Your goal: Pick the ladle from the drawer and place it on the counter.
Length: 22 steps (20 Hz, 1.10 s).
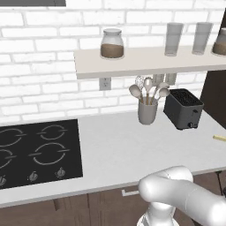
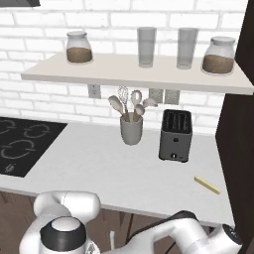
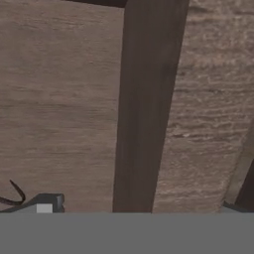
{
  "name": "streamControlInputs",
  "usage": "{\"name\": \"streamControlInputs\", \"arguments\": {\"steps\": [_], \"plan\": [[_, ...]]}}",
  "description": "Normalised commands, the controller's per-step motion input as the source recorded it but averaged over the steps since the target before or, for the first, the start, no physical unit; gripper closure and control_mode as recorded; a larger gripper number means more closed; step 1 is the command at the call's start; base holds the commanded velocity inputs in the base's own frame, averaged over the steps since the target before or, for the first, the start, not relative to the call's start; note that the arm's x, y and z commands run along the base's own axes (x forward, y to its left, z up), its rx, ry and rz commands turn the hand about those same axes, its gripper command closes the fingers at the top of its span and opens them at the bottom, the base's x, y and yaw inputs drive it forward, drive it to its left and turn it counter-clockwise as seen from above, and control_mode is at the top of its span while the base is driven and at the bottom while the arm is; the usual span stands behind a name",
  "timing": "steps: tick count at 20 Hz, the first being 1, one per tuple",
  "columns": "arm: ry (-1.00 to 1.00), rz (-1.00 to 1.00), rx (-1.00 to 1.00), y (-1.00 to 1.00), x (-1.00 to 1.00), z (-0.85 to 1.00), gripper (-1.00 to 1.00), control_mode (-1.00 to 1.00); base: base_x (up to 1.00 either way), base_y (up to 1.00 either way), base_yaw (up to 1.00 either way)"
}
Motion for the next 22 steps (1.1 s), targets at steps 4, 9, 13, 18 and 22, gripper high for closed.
{"name": "streamControlInputs", "arguments": {"steps": [4,9,13,18,22], "plan": [[0.09,0.00,0.00,-0.04,-0.21,-0.49,-1.00,-1.00,0.00,0.00,0.00],[0.00,-0.01,0.00,-0.18,-0.69,-0.17,-1.00,-1.00,0.00,0.00,0.00],[0.02,-0.08,0.00,-0.60,-1.00,-0.19,-1.00,-1.00,0.00,0.00,0.00],[0.17,-0.13,0.00,-0.65,-1.00,-0.06,-1.00,-1.00,0.00,0.00,0.00],[0.04,-0.18,0.00,0.41,-0.09,0.80,-1.00,-1.00,0.00,0.00,0.00]]}}
